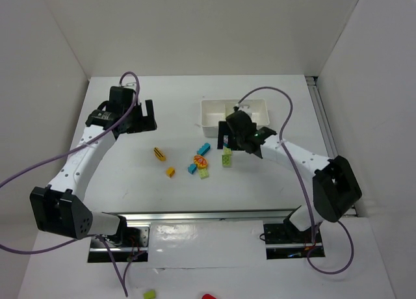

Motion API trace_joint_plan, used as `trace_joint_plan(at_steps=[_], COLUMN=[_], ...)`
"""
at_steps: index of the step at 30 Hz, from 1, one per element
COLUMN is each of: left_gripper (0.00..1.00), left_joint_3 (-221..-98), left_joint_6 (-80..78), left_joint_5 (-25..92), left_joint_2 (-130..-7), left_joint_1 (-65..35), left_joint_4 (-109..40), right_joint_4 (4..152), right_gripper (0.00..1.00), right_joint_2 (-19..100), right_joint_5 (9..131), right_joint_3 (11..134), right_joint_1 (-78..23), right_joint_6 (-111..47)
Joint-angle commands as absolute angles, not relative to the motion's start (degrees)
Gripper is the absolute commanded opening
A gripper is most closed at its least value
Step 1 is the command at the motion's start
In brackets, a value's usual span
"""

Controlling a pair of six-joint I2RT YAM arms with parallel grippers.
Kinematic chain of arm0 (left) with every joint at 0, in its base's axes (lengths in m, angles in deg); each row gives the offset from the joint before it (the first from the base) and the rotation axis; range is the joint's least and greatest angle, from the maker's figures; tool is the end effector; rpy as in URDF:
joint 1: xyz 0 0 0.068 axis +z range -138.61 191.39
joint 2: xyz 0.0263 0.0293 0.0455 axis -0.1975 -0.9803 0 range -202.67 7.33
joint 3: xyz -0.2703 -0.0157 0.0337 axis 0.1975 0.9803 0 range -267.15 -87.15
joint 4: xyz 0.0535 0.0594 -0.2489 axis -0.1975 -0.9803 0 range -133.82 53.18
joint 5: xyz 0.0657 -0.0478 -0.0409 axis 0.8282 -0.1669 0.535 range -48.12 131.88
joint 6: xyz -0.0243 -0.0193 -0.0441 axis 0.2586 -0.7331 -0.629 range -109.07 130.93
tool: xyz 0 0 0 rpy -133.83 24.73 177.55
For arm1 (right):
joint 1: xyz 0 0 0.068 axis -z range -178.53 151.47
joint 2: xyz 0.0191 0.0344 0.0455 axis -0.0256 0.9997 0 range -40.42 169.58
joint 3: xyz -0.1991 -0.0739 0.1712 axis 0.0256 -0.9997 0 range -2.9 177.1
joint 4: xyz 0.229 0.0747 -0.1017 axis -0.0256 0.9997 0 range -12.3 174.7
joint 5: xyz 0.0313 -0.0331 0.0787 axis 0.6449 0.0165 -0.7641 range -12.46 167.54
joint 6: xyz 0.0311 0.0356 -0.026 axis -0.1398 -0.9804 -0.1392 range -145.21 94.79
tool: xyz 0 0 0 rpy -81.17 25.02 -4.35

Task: Sort the legos into containers by color

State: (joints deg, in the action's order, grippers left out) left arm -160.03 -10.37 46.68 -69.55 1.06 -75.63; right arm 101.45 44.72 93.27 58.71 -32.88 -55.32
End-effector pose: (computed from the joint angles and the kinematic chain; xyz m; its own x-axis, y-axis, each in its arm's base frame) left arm 0.2849 -0.0488 0.3390 -0.6658 -0.2466 -0.7042 -0.1326 0.9679 -0.2136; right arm 0.2694 0.1725 0.2540 -0.7210 0.0920 -0.6868 -0.0343 0.9852 0.1680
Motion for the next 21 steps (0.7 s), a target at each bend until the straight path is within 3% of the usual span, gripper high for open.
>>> trace_joint_plan(at_steps=[1, 11, 18, 19, 21], left_gripper=[1.0, 1.0, 1.0, 1.0, 1.0], left_joint_3=[-162.12, -161.5, -160.97, -160.97, -160.97], left_joint_6=[-11.65, -14.21, -13.68, -13.68, -13.68], left_joint_5=[46.28, 47.77, 47.77, 47.25, 47.24], left_joint_2=[-70.71, -70.19, -69.66, -69.66, -69.66], left_joint_1=[0.93, 0.4, 0.4, 0.4, 0.4], left_joint_4=[-75.76, -76.28, -76.28, -76.28, -76.28], right_joint_4=[97.31, 94.59, 93.35, 93.35, 94.66], right_gripper=[1.0, 0.81, 0.55, 0.46, 0.38], right_joint_2=[45.27, 53.62, 56.7, 56.7, 56.7], right_joint_5=[89.67, 87.47, 86.95, 86.95, 88.78], right_joint_3=[53.63, 54.06, 55.28, 55.29, 55.99], right_joint_1=[-36.31, -37.56, -37.56, -38.17, -38.79], right_joint_6=[-54.56, -53.86, -53.86, -53.86, -53.86])
